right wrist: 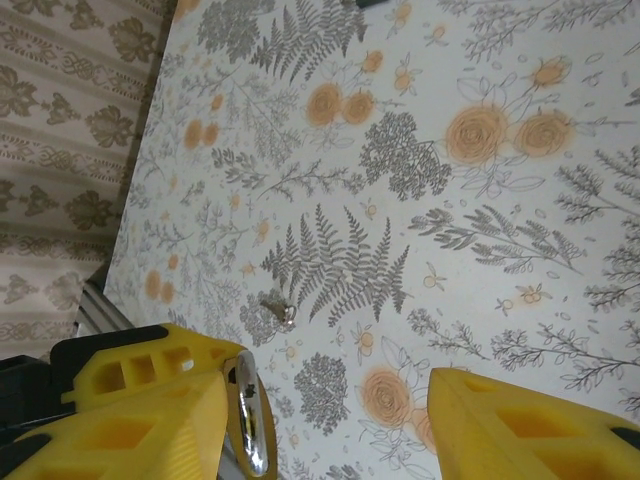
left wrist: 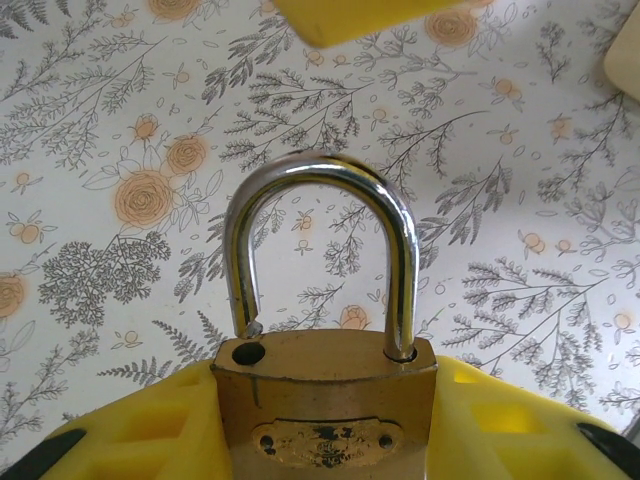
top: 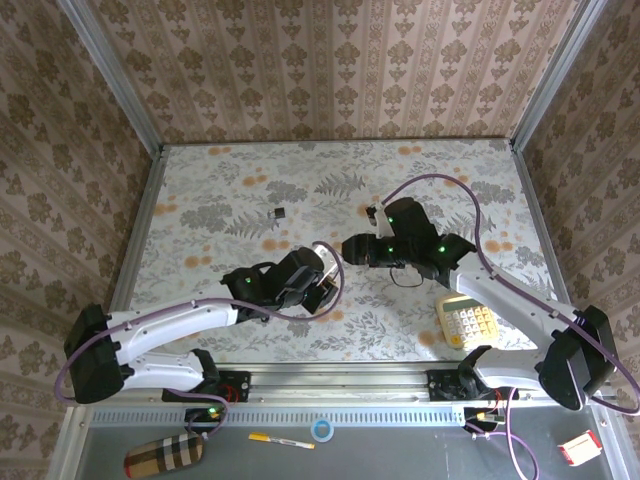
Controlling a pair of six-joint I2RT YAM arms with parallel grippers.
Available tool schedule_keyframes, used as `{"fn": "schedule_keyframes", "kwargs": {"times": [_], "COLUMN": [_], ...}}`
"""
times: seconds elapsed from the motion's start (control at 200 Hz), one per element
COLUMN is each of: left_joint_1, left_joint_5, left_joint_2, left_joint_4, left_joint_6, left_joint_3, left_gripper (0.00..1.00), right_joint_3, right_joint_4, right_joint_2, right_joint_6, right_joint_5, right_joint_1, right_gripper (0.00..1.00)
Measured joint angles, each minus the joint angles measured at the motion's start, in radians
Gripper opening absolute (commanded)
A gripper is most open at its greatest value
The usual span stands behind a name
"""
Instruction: Unlock with the key
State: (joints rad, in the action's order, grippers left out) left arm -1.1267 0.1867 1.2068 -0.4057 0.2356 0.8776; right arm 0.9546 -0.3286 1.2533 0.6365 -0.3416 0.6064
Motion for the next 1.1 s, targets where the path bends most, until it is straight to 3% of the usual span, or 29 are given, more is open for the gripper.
{"fn": "schedule_keyframes", "kwargs": {"times": [0.515, 0.845, 1.1], "left_joint_1": [-0.037, -0.064, -0.105], "left_joint_5": [0.055, 0.126, 0.219], "left_joint_2": [0.018, 0.031, 0.031], "left_joint_4": [-0.003, -0.020, -0.021], "left_joint_6": [-0.039, -0.061, -0.080], "left_joint_3": [0.015, 0.029, 0.029], "left_gripper": [0.00, 0.00, 0.00], "right_joint_3": [0.000, 0.008, 0.049], "right_joint_4": [0.044, 0.028, -0.018], "right_joint_2": [0.103, 0.168, 0.176], "right_joint_6": [0.048, 0.056, 0.067], "right_joint_5": [-0.137, -0.137, -0.114], "right_joint_1": [0.001, 0.007, 0.009], "right_gripper": [0.57, 0.50, 0.53]}}
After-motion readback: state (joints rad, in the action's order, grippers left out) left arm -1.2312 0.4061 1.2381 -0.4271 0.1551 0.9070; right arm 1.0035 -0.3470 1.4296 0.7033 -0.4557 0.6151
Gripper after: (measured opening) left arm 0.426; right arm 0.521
